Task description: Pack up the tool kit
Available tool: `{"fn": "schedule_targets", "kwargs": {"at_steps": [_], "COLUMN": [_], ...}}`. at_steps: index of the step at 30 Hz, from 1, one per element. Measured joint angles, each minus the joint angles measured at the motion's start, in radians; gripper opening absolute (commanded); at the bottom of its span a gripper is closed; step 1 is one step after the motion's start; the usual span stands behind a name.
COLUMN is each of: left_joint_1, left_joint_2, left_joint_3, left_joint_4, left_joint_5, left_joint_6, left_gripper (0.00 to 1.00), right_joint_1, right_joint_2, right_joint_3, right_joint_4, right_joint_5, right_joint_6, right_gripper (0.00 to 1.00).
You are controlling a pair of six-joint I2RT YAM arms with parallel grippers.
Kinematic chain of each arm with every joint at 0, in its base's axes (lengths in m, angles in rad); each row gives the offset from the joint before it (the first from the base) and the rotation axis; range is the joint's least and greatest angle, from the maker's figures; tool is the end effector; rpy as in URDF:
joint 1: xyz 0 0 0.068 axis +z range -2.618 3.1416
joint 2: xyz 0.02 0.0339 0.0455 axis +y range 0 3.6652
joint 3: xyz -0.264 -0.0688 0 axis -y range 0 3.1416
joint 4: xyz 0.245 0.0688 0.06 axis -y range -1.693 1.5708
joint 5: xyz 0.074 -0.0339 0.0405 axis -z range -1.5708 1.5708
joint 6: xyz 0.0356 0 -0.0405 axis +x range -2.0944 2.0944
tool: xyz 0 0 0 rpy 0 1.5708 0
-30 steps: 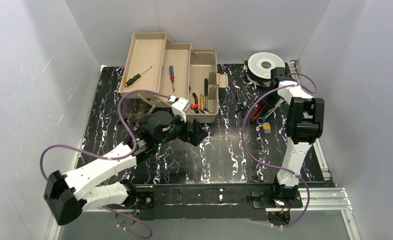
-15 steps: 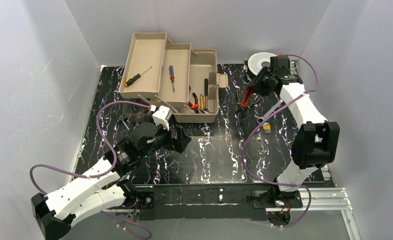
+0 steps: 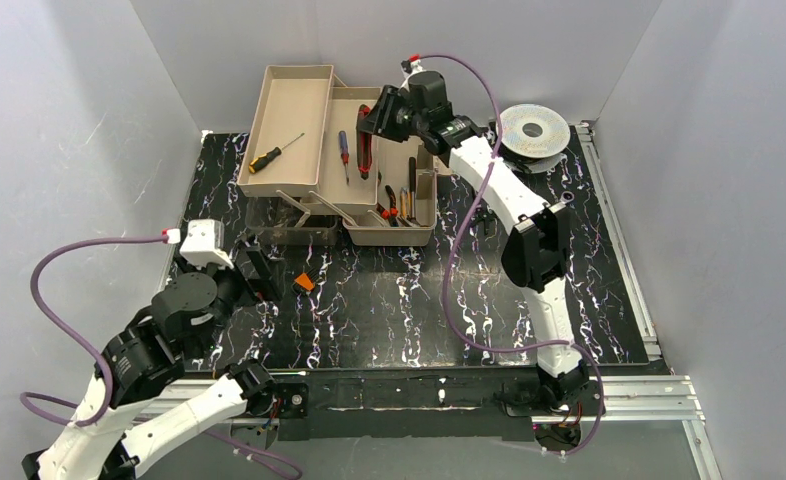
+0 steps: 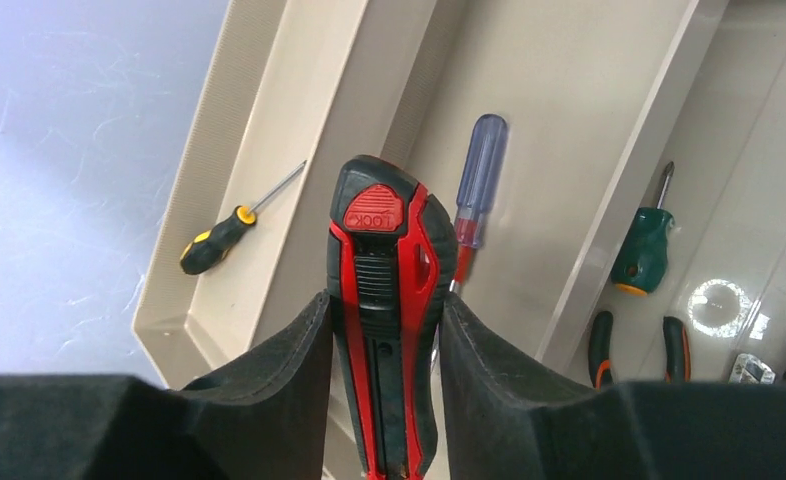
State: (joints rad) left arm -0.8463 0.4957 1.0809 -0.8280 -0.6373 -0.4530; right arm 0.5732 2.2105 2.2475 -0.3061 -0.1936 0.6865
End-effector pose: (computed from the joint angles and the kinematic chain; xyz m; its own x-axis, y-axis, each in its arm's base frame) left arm 0.0546 -0.0297 0.3997 -0.2391 -0.2605 -0.9354 0.1272 0.9466 -0.2962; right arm 0.4376 0.2906 0.3654 -0.6089 0.3473 -0.7132 -0.3906 0.6513 0.6506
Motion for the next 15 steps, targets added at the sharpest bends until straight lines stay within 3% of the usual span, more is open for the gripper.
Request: {"fn": "schedule_targets", "kwargs": {"at_steps": [2,6,15], "left_joint_1": [0.000,0.000,0.000], "left_joint_2": [-0.023,-0.026,0.012], "left_joint_3": [-0.004,-0.005,-0.007], "left_joint_4": [-0.014,-0.016,-0.009], "left_joint_5": [-0.012,-0.023,-0.015], "left_joint_6": [0.003,0.011,0.031], "left_gripper": [0.98,0.98,0.98], "right_joint_1": [0.006,0.013,0.011], "right_joint_2": [0.021,0.023,-0.074], "right_joint_3": [0.007,0.007,-0.084], "right_joint_4": [0.011,0.019,0.025], "right_joint_5": [0.016,0.035,0.076], "right_joint_6": [0.004,0.012,-0.051], "right_gripper": [0.65,0.76,0.77]}}
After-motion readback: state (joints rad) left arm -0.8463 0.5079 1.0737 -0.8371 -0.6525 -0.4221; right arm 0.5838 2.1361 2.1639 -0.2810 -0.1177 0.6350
